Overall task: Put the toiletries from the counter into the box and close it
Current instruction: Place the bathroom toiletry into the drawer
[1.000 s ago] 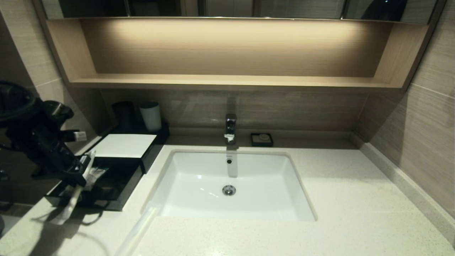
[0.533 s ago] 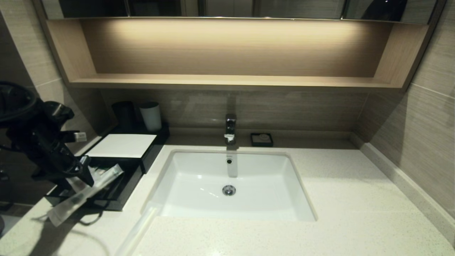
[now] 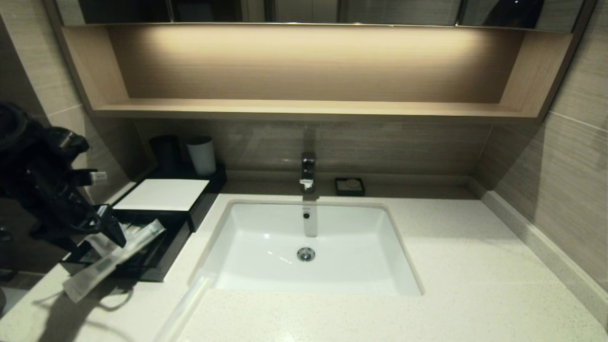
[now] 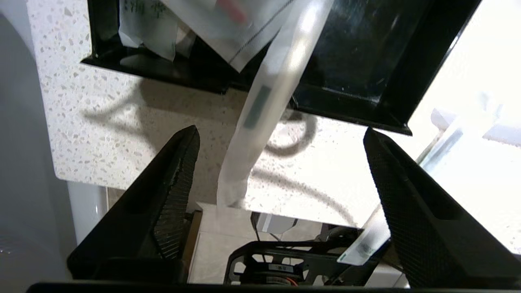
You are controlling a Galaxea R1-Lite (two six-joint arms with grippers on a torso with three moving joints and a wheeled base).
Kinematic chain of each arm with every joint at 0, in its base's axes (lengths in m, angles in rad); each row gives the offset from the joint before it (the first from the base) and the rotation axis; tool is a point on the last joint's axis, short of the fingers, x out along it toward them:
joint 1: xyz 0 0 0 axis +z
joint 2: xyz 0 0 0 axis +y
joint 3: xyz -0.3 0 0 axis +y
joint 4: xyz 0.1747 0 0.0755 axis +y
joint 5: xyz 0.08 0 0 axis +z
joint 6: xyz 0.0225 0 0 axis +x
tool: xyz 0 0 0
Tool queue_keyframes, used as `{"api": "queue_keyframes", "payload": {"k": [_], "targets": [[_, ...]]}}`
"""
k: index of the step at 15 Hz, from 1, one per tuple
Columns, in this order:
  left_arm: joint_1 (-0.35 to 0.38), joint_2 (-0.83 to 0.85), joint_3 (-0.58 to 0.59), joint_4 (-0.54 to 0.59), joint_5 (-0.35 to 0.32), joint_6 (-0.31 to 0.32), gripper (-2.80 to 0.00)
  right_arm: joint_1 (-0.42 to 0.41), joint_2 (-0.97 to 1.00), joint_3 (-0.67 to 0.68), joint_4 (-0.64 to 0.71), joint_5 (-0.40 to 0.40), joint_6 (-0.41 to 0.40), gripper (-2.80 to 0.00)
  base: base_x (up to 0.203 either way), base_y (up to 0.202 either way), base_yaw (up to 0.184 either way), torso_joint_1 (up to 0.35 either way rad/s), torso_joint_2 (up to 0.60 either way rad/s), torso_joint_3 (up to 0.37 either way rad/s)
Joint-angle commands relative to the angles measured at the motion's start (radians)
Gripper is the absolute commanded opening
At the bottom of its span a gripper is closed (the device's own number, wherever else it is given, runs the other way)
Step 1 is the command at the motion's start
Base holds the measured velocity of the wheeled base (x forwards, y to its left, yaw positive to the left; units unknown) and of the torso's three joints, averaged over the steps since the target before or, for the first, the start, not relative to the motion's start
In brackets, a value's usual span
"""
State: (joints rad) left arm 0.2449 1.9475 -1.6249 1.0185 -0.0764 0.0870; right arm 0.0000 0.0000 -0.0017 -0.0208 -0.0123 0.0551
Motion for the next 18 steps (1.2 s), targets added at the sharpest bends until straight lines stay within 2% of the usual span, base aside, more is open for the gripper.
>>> {"api": "queue_keyframes", "payload": {"k": [1,5,11,14,18], "targets": [[0.002,-0.057,0.001,0.024,0.0,0.0,0.0,0.0,0.0,0.0,-0.001,0.0,0.0,-2.8,0.0,0.0,0.0,0.0,0.0,0.0],[0.048,-0.104,0.024,0.158,0.001,0.008,0.0,0.0,0.001,0.0,-0.001,0.0,0.0,-2.8,0.0,0.0,0.0,0.0,0.0,0.0],[0.149,-0.135,0.129,0.192,0.017,0.043,0.0,0.0,0.001,0.0,-0.001,0.0,0.0,-2.8,0.0,0.0,0.0,0.0,0.0,0.0],[0.164,-0.164,0.235,0.188,0.046,0.11,0.0,0.0,0.001,0.0,-0.001,0.0,0.0,-2.8,0.0,0.0,0.0,0.0,0.0,0.0],[0.165,-0.168,0.24,0.173,0.038,0.12,0.0,0.0,0.0,0.0,-0.001,0.0,0.0,-2.8,0.0,0.0,0.0,0.0,0.0,0.0]]}}
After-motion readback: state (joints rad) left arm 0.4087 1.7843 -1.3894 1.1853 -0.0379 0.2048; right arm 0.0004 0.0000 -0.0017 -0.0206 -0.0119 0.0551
